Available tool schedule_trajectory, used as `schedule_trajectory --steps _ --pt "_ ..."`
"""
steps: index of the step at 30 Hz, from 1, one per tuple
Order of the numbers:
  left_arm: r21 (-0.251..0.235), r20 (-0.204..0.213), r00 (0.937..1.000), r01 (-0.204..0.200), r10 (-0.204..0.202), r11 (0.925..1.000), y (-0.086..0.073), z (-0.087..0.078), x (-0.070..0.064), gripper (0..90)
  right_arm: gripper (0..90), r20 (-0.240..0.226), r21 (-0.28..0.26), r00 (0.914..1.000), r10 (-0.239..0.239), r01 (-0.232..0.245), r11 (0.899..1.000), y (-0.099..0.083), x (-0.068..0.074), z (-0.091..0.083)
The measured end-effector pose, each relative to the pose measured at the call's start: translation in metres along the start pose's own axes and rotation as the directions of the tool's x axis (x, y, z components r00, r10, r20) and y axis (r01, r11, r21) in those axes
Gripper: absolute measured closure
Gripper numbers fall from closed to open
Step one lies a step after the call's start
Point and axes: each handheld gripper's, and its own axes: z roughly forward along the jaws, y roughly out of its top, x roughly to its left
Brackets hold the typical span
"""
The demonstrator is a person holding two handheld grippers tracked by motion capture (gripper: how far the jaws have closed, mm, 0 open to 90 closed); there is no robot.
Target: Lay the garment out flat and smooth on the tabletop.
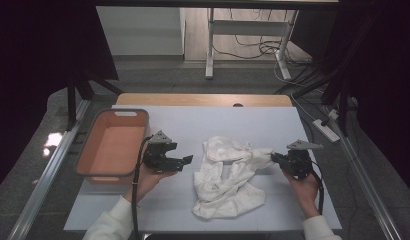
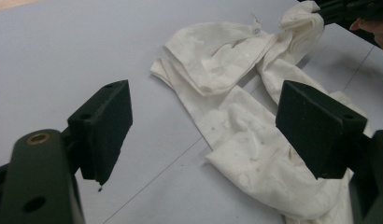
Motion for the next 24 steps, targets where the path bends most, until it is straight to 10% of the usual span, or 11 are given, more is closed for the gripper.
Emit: schedule_trajectory --steps 5,10,24 --pt "-0.003 -0.003 1.0 0.002 -0.002 1.0 0.0 -0.001 0.0 19.4 82.4 -0.003 -0.005 1.0 -0.004 0.004 1.0 0.0 0.001 0.0" --pt "-0.004 -0.003 1.0 0.003 -0.003 1.0 0.0 0.0 0.001 19.4 50.8 0.015 -0.035 0.9996 -0.022 0.023 0.999 0.007 0.005 -0.005" --pt "-0.014 -0.007 0.9999 0.008 -0.008 0.9999 0.002 -0.002 0.002 19.5 39.0 -0.177 -0.13 0.9815 -0.072 0.049 0.99 0.029 0.04 -0.007"
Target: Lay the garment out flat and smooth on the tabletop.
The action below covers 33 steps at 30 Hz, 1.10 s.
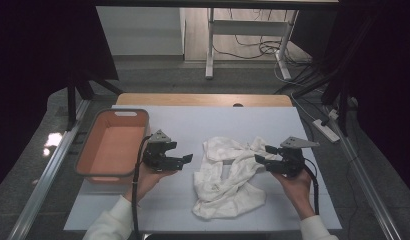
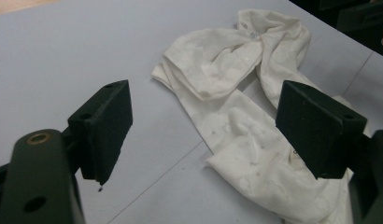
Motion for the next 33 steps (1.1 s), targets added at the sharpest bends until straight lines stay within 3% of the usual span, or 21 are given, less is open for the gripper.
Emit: schedule_trajectory --steps 5,12,18,26,28,33 --pt "-0.01 -0.002 0.9999 0.011 -0.011 0.9999 0.0 -0.002 0.002 19.6 38.7 -0.049 0.034 0.9975 -0.05 0.052 0.998 0.007 0.021 0.019" --pt "-0.012 -0.002 1.0 0.007 -0.007 0.9999 0.001 -0.002 0.002 19.6 38.6 -0.141 0.076 0.9867 -0.081 0.093 0.993 0.016 0.048 0.058" --pt "-0.021 -0.002 1.0 0.009 -0.009 0.9997 0.002 -0.005 0.004 19.5 38.8 -0.163 0.145 0.9758 -0.146 0.17 0.975 0.019 0.066 0.088" --pt "-0.02 -0.001 1.0 0.007 -0.007 0.9998 0.002 -0.005 0.003 19.5 38.7 -0.204 0.193 0.9638 -0.171 0.211 0.958 0.021 0.082 0.115" --pt "-0.02 -0.002 1.0 0.005 -0.005 0.9998 0.002 -0.005 0.003 19.5 38.6 -0.221 0.194 0.9594 -0.175 0.219 0.956 0.023 0.086 0.121" --pt "-0.027 -0.004 1.0 0.003 -0.003 0.9996 0.002 -0.007 0.002 19.5 38.7 -0.26 0.219 0.944 -0.203 0.262 0.94 0.025 0.101 0.135"
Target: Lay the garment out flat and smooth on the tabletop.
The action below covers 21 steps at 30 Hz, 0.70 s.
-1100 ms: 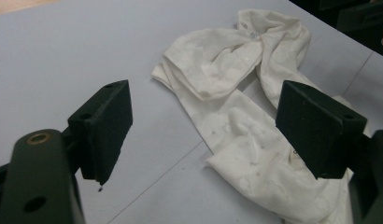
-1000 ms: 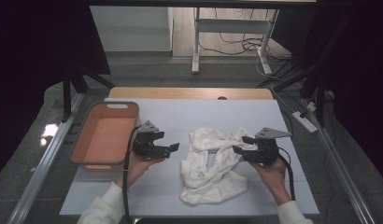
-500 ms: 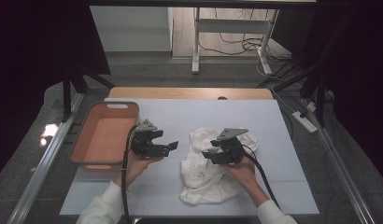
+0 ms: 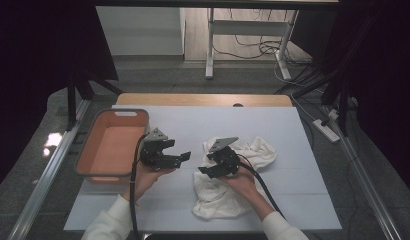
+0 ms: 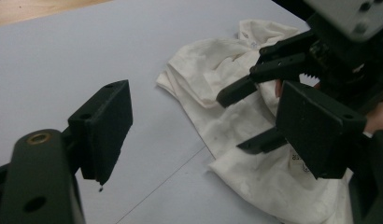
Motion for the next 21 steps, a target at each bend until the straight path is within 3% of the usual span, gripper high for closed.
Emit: schedule_trajectory --steps 10,21 --pt "-0.004 -0.019 0.9998 0.008 -0.009 1.0 -0.003 -0.006 0.001 19.5 40.3 -0.039 0.07 0.9989 -0.025 0.027 0.997 -0.004 0.006 0.017" --pt "0.002 -0.02 0.9998 0.007 -0.007 1.0 -0.005 -0.005 0.0 19.5 48.1 -0.041 0.124 0.9968 -0.068 0.073 0.99 -0.008 0.01 0.025"
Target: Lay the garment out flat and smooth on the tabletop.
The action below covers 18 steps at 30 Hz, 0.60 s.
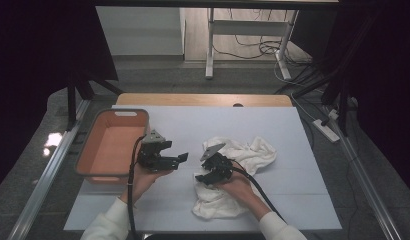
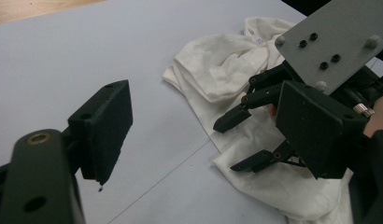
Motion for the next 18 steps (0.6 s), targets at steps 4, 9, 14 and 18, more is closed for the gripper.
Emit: schedule_trajectory --steps 4,9,14,18 --pt "-0.002 -0.001 1.0 0.0 0.0 1.0 0.0 -0.001 0.0 19.5 64.7 -0.009 0.004 0.9999 -0.007 0.007 1.0 0.0 0.0 -0.001" --pt "0.0 0.0 1.0 -0.001 0.001 1.0 0.0 0.0 0.0 19.5 85.6 -0.046 0.005 0.9985 -0.028 0.029 1.0 0.001 0.001 -0.003" --pt "-0.004 0.001 1.0 0.0 0.0 1.0 0.0 -0.001 0.001 19.5 88.4 0.016 -0.015 0.9992 -0.036 0.037 0.999 0.001 0.001 -0.008" --pt "-0.002 0.0 1.0 -0.002 0.002 1.0 0.0 -0.001 0.001 19.5 88.4 0.069 -0.074 0.9976 -0.002 0.007 0.997 -0.002 -0.008 -0.02"
